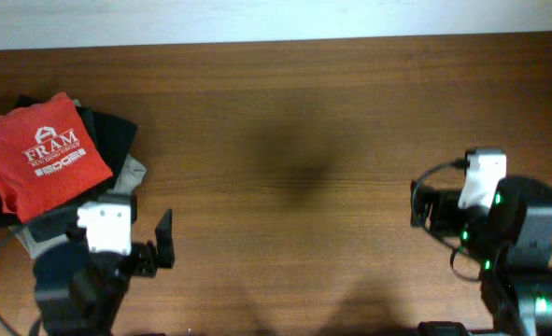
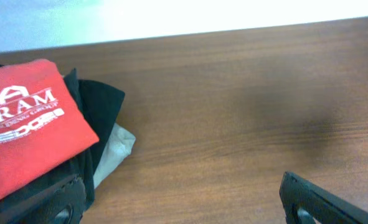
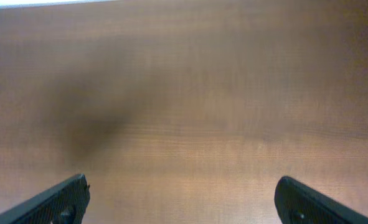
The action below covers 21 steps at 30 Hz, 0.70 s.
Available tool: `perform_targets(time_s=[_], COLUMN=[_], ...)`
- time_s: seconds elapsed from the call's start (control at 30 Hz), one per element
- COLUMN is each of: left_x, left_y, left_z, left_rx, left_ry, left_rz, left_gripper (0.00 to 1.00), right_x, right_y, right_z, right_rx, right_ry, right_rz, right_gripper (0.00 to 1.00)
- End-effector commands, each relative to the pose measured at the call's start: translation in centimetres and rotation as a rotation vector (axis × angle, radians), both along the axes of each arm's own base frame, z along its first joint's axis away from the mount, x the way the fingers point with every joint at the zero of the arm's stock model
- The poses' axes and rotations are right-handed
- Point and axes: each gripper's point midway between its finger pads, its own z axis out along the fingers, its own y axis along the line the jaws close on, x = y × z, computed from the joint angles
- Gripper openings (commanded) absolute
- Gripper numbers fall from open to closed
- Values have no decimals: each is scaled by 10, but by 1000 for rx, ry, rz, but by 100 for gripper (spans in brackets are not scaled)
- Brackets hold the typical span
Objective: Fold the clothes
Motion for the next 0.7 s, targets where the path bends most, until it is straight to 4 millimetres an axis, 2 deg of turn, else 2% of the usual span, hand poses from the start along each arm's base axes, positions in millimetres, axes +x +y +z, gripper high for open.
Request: perform_targets(time_s=[0.0, 0.03, 0.1, 0.43, 0.5, 0.57, 0.67], left_x=[-20, -23, -26, -27, -27, -27, -27], left_y=[-1, -1, -1, -1, -1, -1, -1], left_z=[5, 5, 0, -2, -2, -2, -2], left_rx=[21, 21, 19, 19, 18, 19, 19], left_ry=[-54, -56, -31, -25, -25, -25, -25], left_rz=[-7, -6, -7, -7, -7, -7, -7], left_gripper=[99, 99, 99, 99, 99, 99, 99], right_x=[-28, -39, -46, -48, -48, -43, -34], right_y=[0, 1, 1, -1, -3, -3, 6], right_z=[-28, -38, -45, -43, -29, -10, -13], right_rx=[7, 10, 12, -4, -33, -44, -29], right_ry=[78, 132, 178, 161, 77, -110, -356], right_rz=[-13, -13, -13, -13, -7, -7, 36], right_gripper=[99, 99, 99, 99, 99, 99, 99])
